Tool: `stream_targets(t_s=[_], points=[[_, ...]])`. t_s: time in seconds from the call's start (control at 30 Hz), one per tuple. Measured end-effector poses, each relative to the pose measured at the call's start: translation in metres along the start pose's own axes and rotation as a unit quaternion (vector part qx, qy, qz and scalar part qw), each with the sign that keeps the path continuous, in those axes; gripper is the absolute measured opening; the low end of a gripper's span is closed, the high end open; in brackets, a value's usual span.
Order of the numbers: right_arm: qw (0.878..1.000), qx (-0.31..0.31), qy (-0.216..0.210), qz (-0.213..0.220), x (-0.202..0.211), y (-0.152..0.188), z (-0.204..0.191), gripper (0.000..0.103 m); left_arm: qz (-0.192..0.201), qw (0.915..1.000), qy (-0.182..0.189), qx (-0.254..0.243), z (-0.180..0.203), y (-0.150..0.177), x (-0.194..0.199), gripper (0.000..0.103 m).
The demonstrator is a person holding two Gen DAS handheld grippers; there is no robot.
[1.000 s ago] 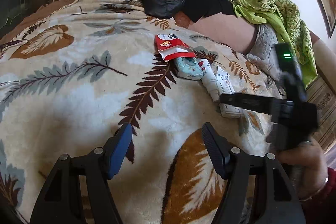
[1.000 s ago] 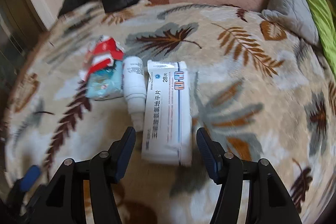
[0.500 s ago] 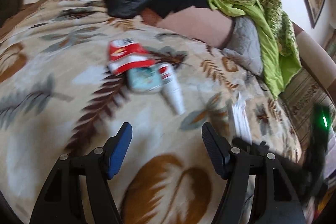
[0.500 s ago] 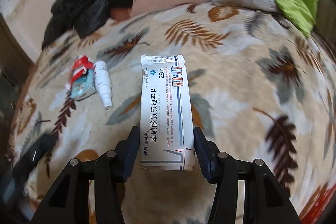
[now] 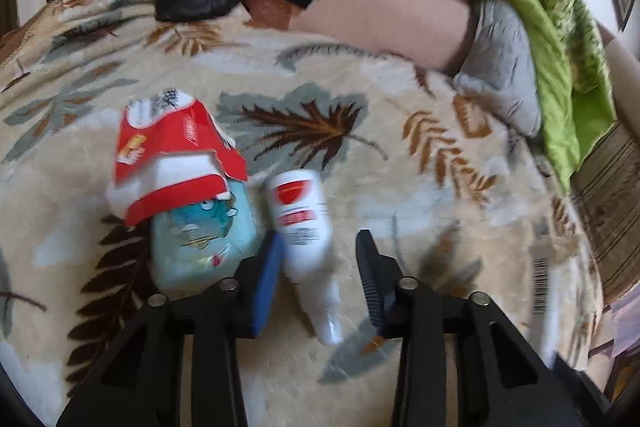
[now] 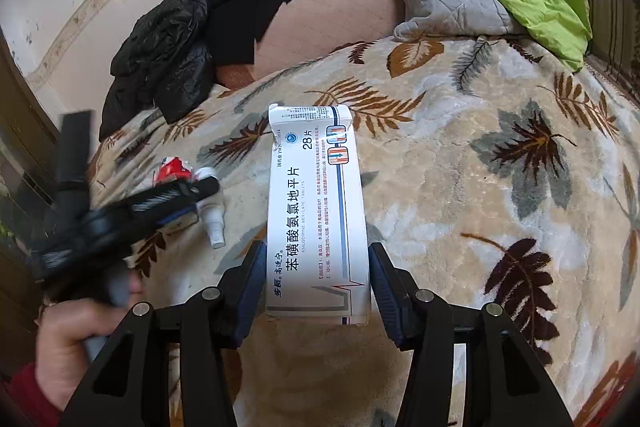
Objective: Collect trash
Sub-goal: 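Grasp the white spray bottle with the left tool, then carry spray bottle and medicine box over the red basket and open both tools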
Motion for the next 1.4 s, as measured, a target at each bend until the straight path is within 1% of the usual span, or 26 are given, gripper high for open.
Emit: stream_targets(t_s=[0.07, 0.13, 0.2, 0.27, 0.37, 0.57, 0.7, 0.9, 0.97, 1.07, 1.1, 1.17, 1.2, 1.27, 1.33, 1.4], points=[[1.0, 0.001, -0.003, 0.002, 0.001, -0.001, 0.0, 0.055, -0.01, 0.9999, -0.007, 0.003, -0.005, -0.001, -0.015, 0.032], [1.0, 0.003, -0.004, 0.003, 0.001, -0.001, -0.001, 0.055, 0.008, 0.9998, -0.016, -0.006, -0.004, -0.001, -0.016, 0.03], [1.0, 0.008, -0.004, 0.002, 0.0, 0.0, -0.003, 0.055, 0.016, 0.9995, -0.024, -0.014, -0.001, 0.001, -0.015, 0.029], [1.0, 0.011, -0.004, 0.003, 0.001, 0.0, -0.004, 0.055, 0.02, 0.9995, -0.015, -0.016, 0.001, 0.005, -0.011, 0.029], [1.0, 0.015, 0.002, 0.005, 0.001, 0.0, -0.005, 0.055, 0.027, 0.9992, 0.001, -0.028, 0.008, 0.019, 0.004, 0.029], [1.0, 0.026, 0.007, 0.008, 0.006, 0.006, -0.008, 0.055, 0.05, 0.9971, 0.022, -0.053, 0.022, 0.064, 0.048, 0.029], [0.999, 0.039, 0.013, 0.02, 0.018, 0.013, -0.011, 0.055, 0.067, 0.9949, 0.034, -0.067, 0.029, 0.096, 0.077, 0.029], [0.997, 0.05, 0.02, 0.049, 0.057, 0.04, -0.008, 0.055, 0.097, 0.9904, 0.045, -0.088, 0.036, 0.131, 0.104, 0.029], [0.997, 0.046, 0.022, 0.051, 0.069, 0.051, -0.004, 0.055, 0.105, 0.9881, 0.054, -0.099, 0.042, 0.141, 0.109, 0.029], [0.998, 0.032, 0.03, 0.046, 0.086, 0.067, 0.007, 0.055, 0.106, 0.9849, 0.07, -0.118, 0.053, 0.153, 0.11, 0.029], [0.998, 0.026, 0.034, 0.038, 0.089, 0.072, 0.012, 0.055, 0.106, 0.984, 0.072, -0.123, 0.056, 0.155, 0.11, 0.029], [0.999, 0.011, 0.029, 0.025, 0.098, 0.084, 0.022, 0.055, 0.113, 0.9815, 0.069, -0.139, 0.062, 0.161, 0.108, 0.029], [0.999, 0.011, 0.035, 0.022, 0.103, 0.092, 0.028, 0.055, 0.115, 0.9809, 0.066, -0.142, 0.064, 0.164, 0.107, 0.029], [0.999, 0.01, 0.045, 0.026, 0.108, 0.101, 0.037, 0.055, 0.116, 0.9802, 0.064, -0.147, 0.065, 0.166, 0.102, 0.029], [0.999, -0.006, 0.035, 0.027, 0.116, 0.107, 0.049, 0.055, 0.119, 0.98, 0.054, -0.15, 0.065, 0.167, 0.099, 0.029], [0.999, -0.013, 0.035, 0.035, 0.124, 0.111, 0.057, 0.055, 0.12, 0.9806, 0.049, -0.147, 0.062, 0.168, 0.096, 0.029]])
Point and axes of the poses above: each gripper's, at about its wrist camera, not at the fingertips, and x roughly against the way its jaws point, z to its right, y to its underside, the point moved 4 cm from there along -x, roughly the way its jaws point, and after that the axes turned 15 degrees about -z, right-handed, at the moved point
